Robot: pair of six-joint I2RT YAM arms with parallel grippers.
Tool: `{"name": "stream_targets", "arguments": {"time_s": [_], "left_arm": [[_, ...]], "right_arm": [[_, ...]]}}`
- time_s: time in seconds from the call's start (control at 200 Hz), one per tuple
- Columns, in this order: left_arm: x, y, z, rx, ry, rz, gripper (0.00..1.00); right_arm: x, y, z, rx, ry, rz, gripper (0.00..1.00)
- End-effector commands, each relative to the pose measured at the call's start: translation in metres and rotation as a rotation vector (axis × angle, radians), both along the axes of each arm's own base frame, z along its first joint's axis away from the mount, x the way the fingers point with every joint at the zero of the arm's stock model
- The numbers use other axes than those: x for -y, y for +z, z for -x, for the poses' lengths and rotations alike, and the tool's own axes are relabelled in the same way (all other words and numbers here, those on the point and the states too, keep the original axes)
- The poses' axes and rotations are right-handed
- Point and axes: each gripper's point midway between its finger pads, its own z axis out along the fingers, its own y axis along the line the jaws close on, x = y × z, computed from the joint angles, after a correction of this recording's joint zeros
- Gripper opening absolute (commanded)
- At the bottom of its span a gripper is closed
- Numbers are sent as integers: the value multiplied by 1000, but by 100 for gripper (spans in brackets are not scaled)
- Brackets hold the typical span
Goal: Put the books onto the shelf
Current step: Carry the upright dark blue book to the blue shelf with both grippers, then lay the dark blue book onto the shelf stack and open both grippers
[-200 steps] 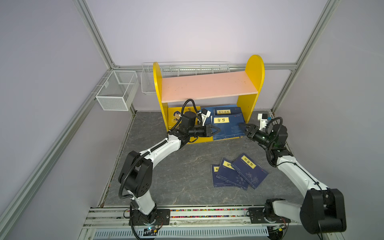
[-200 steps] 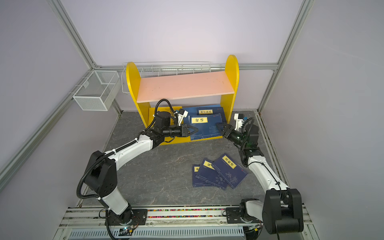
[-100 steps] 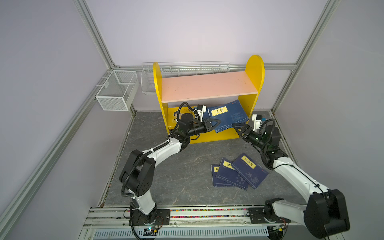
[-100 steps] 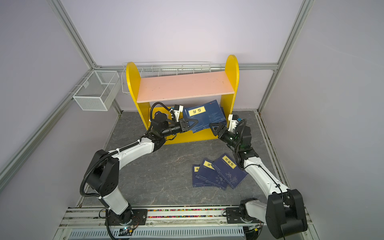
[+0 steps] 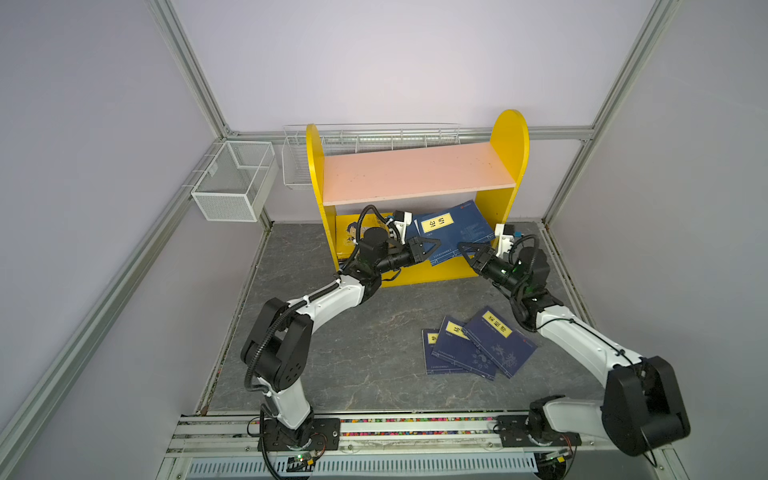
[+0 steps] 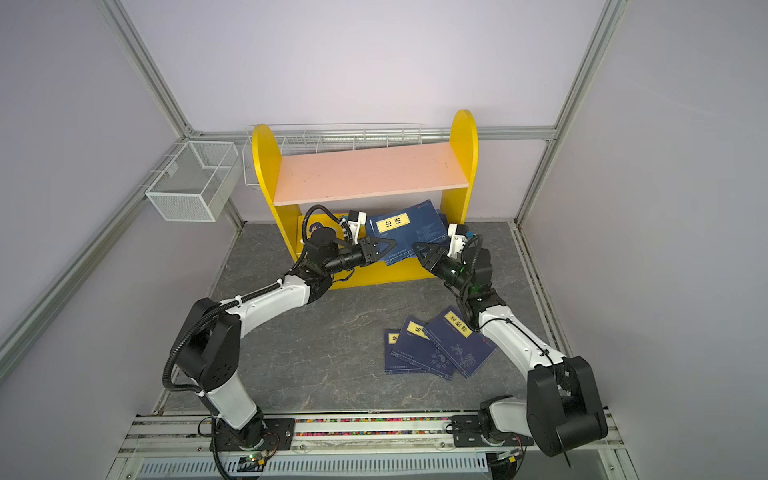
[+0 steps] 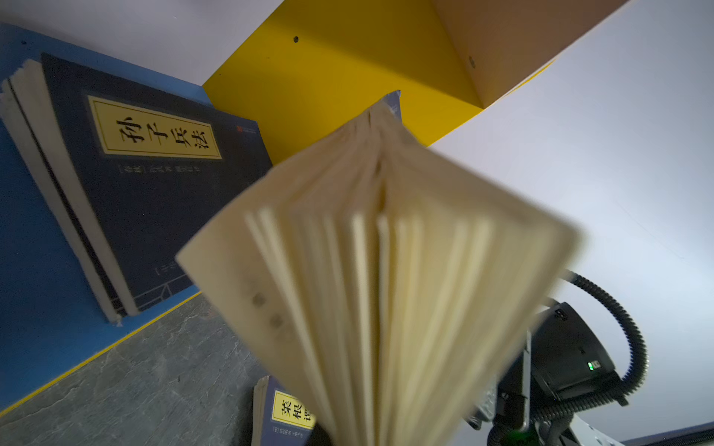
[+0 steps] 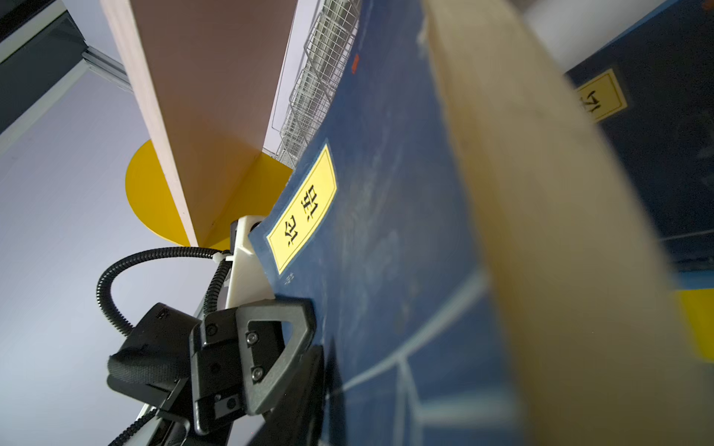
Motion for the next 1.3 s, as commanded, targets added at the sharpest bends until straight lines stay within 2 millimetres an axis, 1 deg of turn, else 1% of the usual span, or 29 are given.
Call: {"name": "stream_targets", "arguments": {"time_s": [0.0,0.05,0.09,0.12,0.15,0.17,0.2,0.235,0.25,0.26,0.27,0.305,0.335,0.445,0.515,0.605,0.705,0.86,0.925,1.15,1.24,1.28,1.295], "left_arm": [[5,12,-1,39,-8,9,0],[4,11,-2,41,5,-5,0],[1,10,-3,43,25,-23,1],[-2,8,-4,46,41,-42,13],[-4,7,-5,53,61,-63,19],[-7,7,-5,58,79,-77,26],[-13,7,-7,62,114,-103,39],[-20,5,-9,68,157,-135,51],[-24,3,-10,66,175,-151,55],[-27,3,-11,67,191,-162,57],[-29,2,-12,70,202,-173,59],[-37,2,-13,77,244,-202,65],[-44,3,-14,82,277,-226,67],[-68,3,-14,99,378,-294,68],[-75,7,-11,120,398,-317,68],[-83,6,-10,121,428,-340,68],[-87,5,-9,125,439,-354,68],[-88,1,-8,120,436,-373,68],[-89,-2,-8,118,438,-384,68],[-88,-5,-7,111,426,-391,68],[-87,-5,-6,111,422,-393,67],[-87,-6,-6,108,421,-392,66],[-87,-5,-6,110,422,-390,66]], "right_arm": [[-8,21,-5,53,1,-27,23],[-8,21,-8,49,-10,-23,15],[-8,21,-10,48,-20,-19,11],[-6,20,-13,43,-31,-13,9],[-5,18,-15,37,-43,-9,8],[-3,18,-17,36,-51,-6,7],[-2,13,-20,24,-64,-2,7],[0,9,-23,13,-80,2,7],[1,6,-25,5,-89,4,6],[2,16,-28,23,-93,-3,6],[2,18,-30,25,-98,-5,7],[4,17,-34,20,-115,-7,7],[5,16,-38,22,-125,-8,7],[8,15,-54,24,-149,-9,7],[11,17,-63,23,-169,-14,6],[17,12,-76,-5,-205,-17,6],[22,7,-89,-26,-233,-39,7],[24,-15,-101,-133,-266,-17,8],[25,-26,-104,-183,-271,-9,8],[36,-45,-109,-259,-335,-72,12],[36,-48,-111,-277,-338,-93,16],[38,-49,-111,-288,-352,-109,24],[39,-49,-111,-291,-359,-114,29]]}}
